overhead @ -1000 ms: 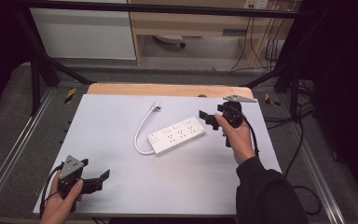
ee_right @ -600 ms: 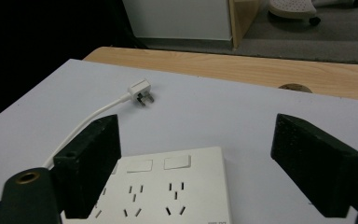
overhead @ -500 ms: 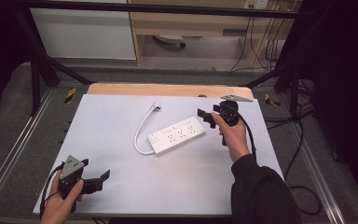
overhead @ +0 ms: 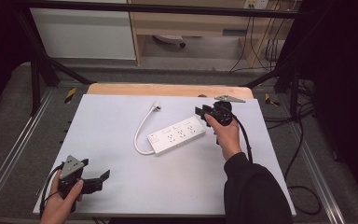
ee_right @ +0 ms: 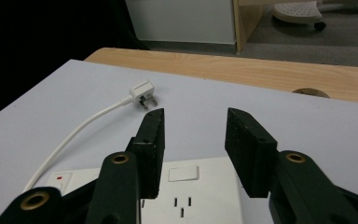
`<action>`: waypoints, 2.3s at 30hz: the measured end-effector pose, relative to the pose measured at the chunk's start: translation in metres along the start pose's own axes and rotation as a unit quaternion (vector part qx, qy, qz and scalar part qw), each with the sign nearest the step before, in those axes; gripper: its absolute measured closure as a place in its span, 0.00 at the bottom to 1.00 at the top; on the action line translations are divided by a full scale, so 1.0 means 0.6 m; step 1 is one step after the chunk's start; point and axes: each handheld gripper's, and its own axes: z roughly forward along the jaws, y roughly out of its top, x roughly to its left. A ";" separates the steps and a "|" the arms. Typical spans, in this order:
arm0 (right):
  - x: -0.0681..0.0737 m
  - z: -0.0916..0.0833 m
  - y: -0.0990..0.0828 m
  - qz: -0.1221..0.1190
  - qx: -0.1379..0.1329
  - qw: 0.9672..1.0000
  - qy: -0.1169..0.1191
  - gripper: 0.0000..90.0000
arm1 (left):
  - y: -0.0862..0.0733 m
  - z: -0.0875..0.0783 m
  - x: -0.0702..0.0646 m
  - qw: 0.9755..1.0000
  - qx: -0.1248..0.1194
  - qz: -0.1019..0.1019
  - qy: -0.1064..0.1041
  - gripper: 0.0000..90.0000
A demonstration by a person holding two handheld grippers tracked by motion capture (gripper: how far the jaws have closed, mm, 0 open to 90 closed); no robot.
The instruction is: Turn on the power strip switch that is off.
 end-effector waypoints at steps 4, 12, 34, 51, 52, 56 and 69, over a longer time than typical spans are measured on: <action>0.003 0.006 -0.003 0.001 0.003 1.000 0.004 0.68 | 0.000 0.000 0.000 1.000 -0.001 0.000 0.000 0.07; 0.014 0.017 -0.010 -0.009 0.012 1.000 0.013 0.78 | 0.000 0.000 0.000 1.000 -0.001 0.000 0.000 0.07; 0.036 0.051 -0.035 -0.002 0.020 0.999 0.031 0.94 | -0.001 0.000 0.001 1.000 -0.001 -0.001 0.000 0.07; 0.049 0.066 -0.055 -0.017 0.036 0.999 0.035 1.00 | -0.001 0.000 0.001 1.000 -0.001 -0.001 0.000 0.07; 0.050 0.068 -0.057 -0.016 0.039 0.999 0.035 1.00 | -0.001 0.000 0.001 1.000 -0.001 -0.001 0.000 0.07; 0.052 0.072 -0.064 -0.019 0.049 0.998 0.035 1.00 | -0.001 0.000 0.002 1.000 -0.001 -0.001 0.000 0.07; 0.064 0.094 -0.080 -0.024 0.062 0.997 0.035 1.00 | -0.001 -0.001 0.003 1.000 0.000 -0.001 -0.001 0.07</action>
